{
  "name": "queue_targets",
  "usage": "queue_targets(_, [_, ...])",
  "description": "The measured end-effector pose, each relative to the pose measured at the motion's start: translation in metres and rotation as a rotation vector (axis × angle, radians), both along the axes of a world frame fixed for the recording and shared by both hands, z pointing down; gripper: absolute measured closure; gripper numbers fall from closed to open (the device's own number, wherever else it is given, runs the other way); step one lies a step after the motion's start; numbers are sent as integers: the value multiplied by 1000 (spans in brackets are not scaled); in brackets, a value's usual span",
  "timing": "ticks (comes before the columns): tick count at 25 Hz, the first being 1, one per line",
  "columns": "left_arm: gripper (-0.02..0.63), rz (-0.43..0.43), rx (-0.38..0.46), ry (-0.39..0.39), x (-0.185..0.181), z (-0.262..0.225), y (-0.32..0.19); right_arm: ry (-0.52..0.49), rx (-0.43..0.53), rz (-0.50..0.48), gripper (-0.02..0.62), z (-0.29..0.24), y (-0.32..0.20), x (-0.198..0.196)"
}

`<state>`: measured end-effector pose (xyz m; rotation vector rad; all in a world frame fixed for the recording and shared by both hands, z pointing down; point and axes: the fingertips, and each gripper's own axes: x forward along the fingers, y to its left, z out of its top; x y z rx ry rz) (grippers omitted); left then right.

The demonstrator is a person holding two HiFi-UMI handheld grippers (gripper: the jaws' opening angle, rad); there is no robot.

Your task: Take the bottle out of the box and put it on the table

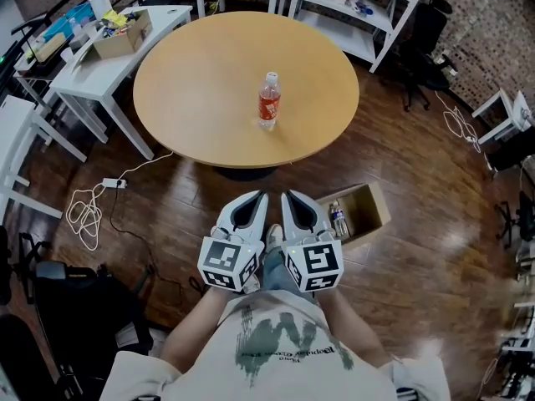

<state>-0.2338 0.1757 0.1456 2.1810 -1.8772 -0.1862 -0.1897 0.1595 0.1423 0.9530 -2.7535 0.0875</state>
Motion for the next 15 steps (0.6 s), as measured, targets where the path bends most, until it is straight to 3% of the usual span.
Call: queue_targets(15, [606,3,-3,-15,11,1,-9,-9,-13,16,595,5,-9,16])
